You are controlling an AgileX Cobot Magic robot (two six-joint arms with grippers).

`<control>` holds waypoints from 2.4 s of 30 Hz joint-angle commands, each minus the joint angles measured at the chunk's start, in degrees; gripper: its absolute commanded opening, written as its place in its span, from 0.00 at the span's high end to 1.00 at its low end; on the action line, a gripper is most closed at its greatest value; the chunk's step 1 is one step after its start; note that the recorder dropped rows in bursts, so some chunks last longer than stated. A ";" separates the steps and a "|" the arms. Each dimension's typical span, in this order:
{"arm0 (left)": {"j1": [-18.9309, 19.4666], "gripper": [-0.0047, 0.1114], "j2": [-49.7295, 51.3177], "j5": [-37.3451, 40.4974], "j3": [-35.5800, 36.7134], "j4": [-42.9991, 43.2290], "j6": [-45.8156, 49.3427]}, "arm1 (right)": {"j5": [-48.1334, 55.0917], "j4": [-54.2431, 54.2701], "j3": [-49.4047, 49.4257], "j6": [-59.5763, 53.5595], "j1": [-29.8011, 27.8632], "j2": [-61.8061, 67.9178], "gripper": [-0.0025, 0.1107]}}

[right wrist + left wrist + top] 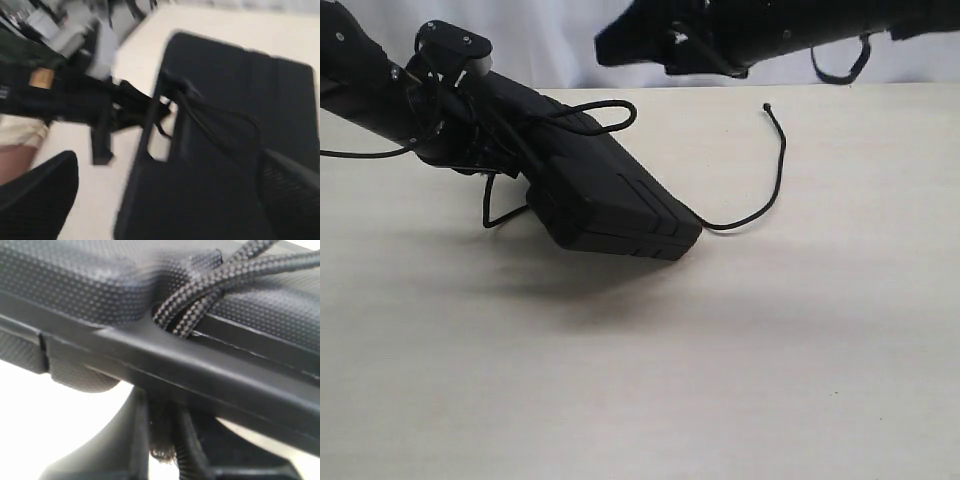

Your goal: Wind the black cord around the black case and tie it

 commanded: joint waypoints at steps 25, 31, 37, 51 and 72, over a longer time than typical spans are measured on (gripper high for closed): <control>-0.14 0.91 0.04 -1.14 -0.35 -0.44 8.30 | -11.64 8.02 -5.95 8.91 4.59 17.76 0.94; -0.14 0.52 -1.27 6.80 -0.35 13.40 13.21 | -13.36 6.21 -5.95 8.53 4.59 15.06 0.94; -0.14 0.46 -6.80 8.40 -0.35 16.98 13.62 | -13.76 6.44 -5.95 9.04 4.59 13.30 0.94; -0.14 0.58 -4.62 3.02 -0.35 -21.57 52.57 | -12.27 6.57 -5.95 10.12 4.59 13.22 0.94; -0.14 0.74 1.05 8.38 -0.92 -51.27 86.83 | -13.84 6.47 -5.95 12.66 4.59 13.22 0.94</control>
